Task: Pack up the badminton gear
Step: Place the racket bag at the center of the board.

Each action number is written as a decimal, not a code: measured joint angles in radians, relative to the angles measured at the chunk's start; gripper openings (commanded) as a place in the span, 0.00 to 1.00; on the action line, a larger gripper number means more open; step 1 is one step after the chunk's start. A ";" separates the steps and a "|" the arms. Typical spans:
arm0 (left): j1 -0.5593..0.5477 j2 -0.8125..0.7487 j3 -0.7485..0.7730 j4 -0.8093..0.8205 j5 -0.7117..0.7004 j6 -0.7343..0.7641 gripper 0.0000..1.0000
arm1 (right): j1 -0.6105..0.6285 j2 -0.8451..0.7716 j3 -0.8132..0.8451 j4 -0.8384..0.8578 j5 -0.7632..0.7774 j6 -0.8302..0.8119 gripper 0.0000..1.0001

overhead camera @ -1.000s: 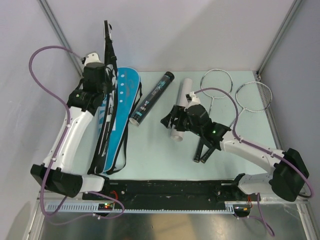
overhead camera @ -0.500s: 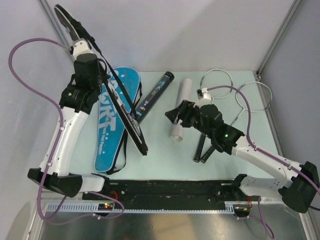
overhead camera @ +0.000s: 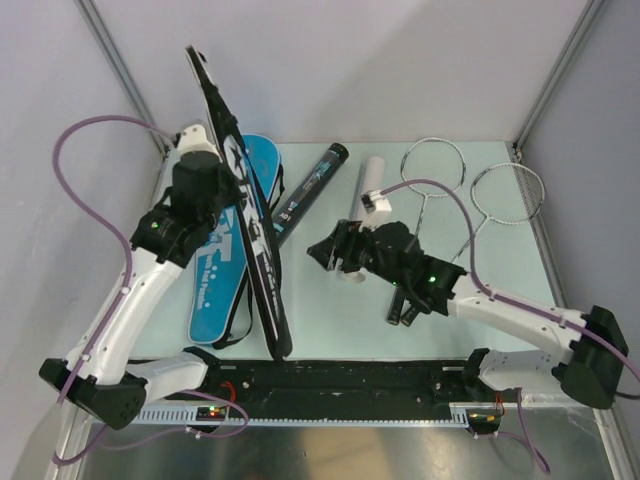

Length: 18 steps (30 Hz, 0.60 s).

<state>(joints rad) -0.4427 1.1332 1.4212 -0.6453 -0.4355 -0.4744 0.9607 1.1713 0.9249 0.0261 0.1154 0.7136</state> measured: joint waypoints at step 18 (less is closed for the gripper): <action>-0.131 0.167 -0.134 0.002 -0.015 -0.140 0.00 | 0.143 0.304 0.002 0.131 0.065 0.021 0.66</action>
<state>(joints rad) -0.5739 1.3006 1.2877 -0.6437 -0.4503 -0.6140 1.1038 1.4754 0.9264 0.1570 0.1806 0.7349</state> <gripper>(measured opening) 0.037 0.674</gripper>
